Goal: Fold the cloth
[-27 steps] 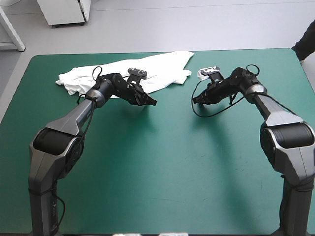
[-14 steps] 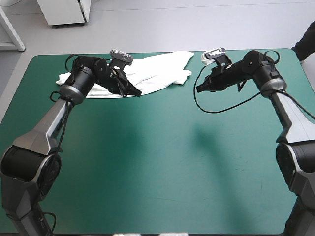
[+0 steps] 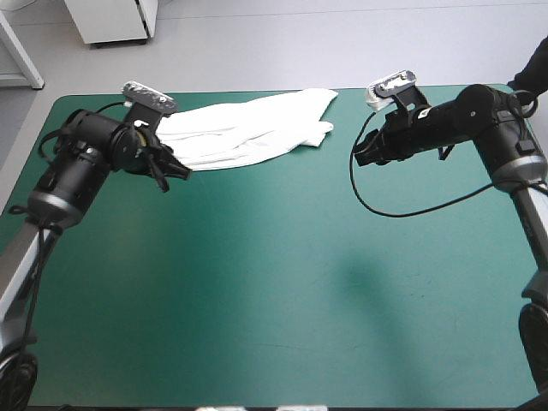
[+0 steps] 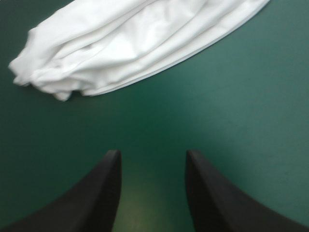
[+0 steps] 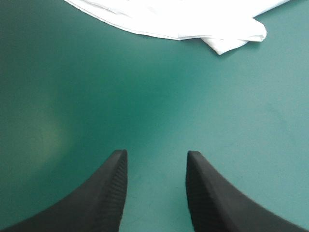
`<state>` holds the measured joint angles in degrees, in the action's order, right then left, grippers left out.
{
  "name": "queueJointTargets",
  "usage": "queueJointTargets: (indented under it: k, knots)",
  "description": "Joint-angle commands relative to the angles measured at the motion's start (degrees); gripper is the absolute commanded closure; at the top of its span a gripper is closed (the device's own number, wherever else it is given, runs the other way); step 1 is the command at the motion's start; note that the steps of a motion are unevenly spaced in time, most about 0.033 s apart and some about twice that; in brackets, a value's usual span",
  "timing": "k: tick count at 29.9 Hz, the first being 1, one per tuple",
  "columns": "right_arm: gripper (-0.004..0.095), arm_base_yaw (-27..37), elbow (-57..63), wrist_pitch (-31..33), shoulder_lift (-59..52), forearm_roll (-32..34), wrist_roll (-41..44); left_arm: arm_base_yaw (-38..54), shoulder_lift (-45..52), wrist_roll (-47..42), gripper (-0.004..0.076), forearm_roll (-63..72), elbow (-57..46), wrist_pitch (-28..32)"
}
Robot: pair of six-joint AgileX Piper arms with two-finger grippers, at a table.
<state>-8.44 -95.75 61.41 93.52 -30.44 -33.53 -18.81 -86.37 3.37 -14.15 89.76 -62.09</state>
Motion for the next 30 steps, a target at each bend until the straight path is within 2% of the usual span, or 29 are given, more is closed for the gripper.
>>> queueJointTargets:
  k: [1,9,14,20,30]
  knots:
    - [0.0503,0.1,0.9,-3.3,-6.7,-0.9,0.1,2.8,6.6,-4.5,0.0356,-5.9,-3.3,2.5]
    - [0.0503,0.1,1.2,-8.2,-7.9,-1.0,4.6,14.9,6.1,-2.1,0.0356,-0.2,-4.2,4.4]
    - [0.0503,0.1,0.2,-12.2,-6.0,-0.8,4.6,16.8,3.0,-0.4,0.0356,1.3,-2.6,6.0]
    - [0.0503,0.1,-5.8,-11.4,-1.0,0.1,4.6,19.1,-4.3,-0.2,0.0356,2.7,4.6,8.1]
    - [0.0503,0.1,-11.4,-11.2,6.0,0.1,4.6,27.8,-22.0,6.1,0.0356,17.7,20.3,7.5]
